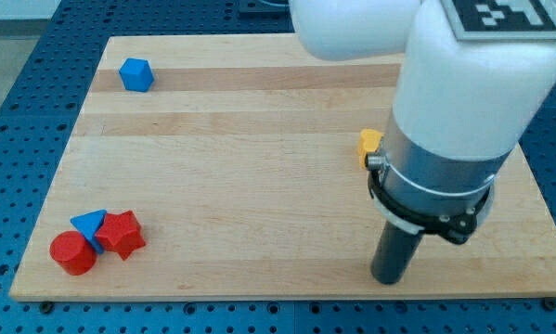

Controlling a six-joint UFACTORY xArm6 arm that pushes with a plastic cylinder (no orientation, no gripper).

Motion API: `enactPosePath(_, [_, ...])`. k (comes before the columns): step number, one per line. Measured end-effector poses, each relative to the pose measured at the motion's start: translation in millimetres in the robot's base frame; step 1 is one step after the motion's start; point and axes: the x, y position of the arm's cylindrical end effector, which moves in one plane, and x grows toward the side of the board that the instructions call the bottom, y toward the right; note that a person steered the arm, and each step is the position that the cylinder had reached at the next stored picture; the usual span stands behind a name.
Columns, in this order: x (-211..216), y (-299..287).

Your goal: Separate the yellow heart and yellow hexagon

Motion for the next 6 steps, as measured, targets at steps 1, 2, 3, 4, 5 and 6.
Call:
enactPosePath(1, [-42.8,40.5])
enactPosePath(2, [-47.1,49.4])
enactPosePath(3, [-80.3,60.2])
enactPosePath(4, [-109.4,40.0])
enactPosePath(5, [-138.7,13.9])
enactPosePath(6, [-180.4,-1.3])
